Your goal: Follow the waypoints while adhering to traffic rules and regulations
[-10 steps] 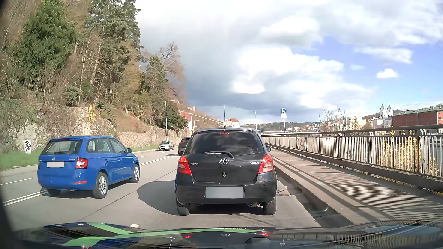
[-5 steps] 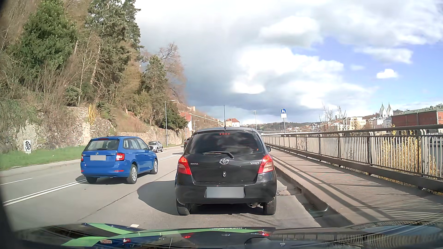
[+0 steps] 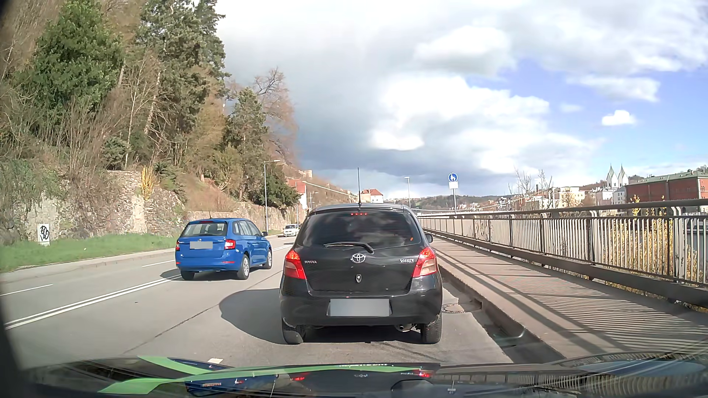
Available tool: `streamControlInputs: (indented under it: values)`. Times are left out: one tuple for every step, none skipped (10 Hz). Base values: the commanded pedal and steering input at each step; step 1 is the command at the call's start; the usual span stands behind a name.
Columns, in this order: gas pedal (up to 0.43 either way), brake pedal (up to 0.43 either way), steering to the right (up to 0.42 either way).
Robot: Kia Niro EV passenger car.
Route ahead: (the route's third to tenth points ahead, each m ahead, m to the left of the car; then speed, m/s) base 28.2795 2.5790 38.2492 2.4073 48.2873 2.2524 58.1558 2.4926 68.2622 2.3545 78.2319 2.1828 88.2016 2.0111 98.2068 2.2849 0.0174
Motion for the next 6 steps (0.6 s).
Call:
streamControlInputs:
  values:
    - [0.0,0.317,-0.004]
    - [0.0,0.311,-0.004]
    - [0.0,0.311,-0.004]
    - [0.0,0.317,-0.004]
    - [0.0,0.323,-0.004]
    - [0.0,0.323,-0.004]
